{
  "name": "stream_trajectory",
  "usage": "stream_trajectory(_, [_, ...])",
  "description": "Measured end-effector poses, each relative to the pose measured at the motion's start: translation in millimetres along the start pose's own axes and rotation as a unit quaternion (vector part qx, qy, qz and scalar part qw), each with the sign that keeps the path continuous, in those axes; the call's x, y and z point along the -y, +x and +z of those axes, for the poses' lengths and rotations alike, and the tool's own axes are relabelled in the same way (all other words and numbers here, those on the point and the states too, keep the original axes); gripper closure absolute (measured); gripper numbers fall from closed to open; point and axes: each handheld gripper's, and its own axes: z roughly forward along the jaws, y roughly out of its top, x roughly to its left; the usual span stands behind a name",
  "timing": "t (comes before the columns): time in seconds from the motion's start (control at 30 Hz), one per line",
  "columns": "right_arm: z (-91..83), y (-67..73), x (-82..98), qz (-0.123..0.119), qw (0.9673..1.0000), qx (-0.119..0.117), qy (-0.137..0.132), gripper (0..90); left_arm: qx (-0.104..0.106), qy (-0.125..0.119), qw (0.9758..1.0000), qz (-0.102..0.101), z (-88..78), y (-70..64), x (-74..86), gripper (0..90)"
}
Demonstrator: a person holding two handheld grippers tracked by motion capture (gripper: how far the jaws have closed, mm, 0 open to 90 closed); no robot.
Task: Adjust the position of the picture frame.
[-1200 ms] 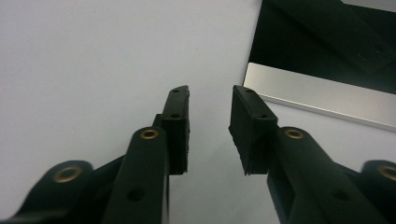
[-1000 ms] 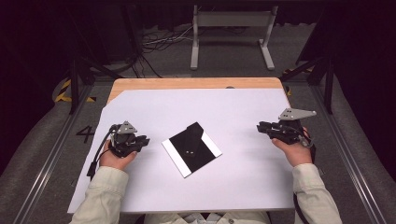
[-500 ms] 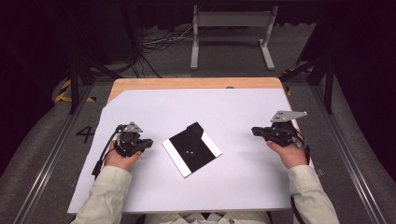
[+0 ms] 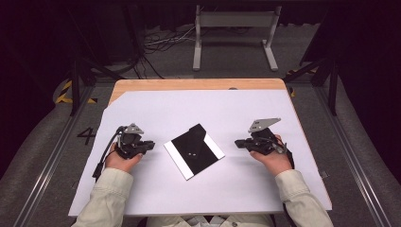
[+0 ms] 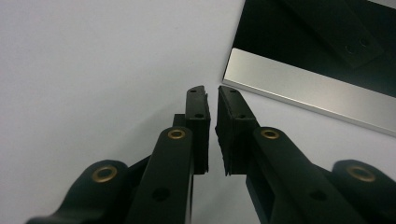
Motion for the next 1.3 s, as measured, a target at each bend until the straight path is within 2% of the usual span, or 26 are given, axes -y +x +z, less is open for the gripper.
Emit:
stream_trajectory(0.23, [19.0, 6.7, -0.4, -0.002, 0.9999, -0.004, 0.016, 89.7, 0.003, 0.003, 1.0, 0.0, 0.8, 0.0, -0.2, 78.4])
stream_trajectory(0.4, [28.3, 9.9, -1.1, 0.01, 0.9999, 0.004, 0.013, 89.8, 0.002, 0.009, 1.0, -0.001, 2.5, -1.0, -0.2, 73.4])
stream_trajectory(0.53, [37.6, 10.8, -1.1, 0.016, 0.9996, 0.002, 0.024, 89.8, 0.001, 0.01, 0.9999, -0.002, 1.6, -0.6, -0.2, 71.9])
stream_trajectory(0.73, [47.4, 14.1, -0.4, 0.015, 0.9988, -0.011, 0.046, 89.8, 0.0, 0.011, 0.9999, -0.004, 1.2, -0.4, 0.2, 71.4])
stream_trajectory(0.93, [49.3, 16.6, -1.0, 0.014, 0.9987, -0.012, 0.048, 90.0, 0.001, 0.011, 0.9999, -0.008, 1.4, -0.3, 0.5, 71.7])
stream_trajectory(1.0, [49.2, 17.6, -1.3, 0.009, 0.9985, -0.016, 0.051, 90.0, -0.004, 0.013, 0.9999, -0.006, 1.4, 0.8, 0.5, 72.1])
stream_trajectory(1.13, [49.8, 24.5, -2.3, -0.004, 0.9981, -0.022, 0.057, 90.0, -0.008, 0.02, 0.9997, -0.013, 1.4, 2.2, 1.2, 73.0])
stream_trajectory(1.3, [51.2, 35.0, -4.0, -0.019, 0.9972, -0.034, 0.064, 90.0, -0.027, 0.027, 0.9991, -0.021, 1.7, 4.0, 1.7, 78.2])
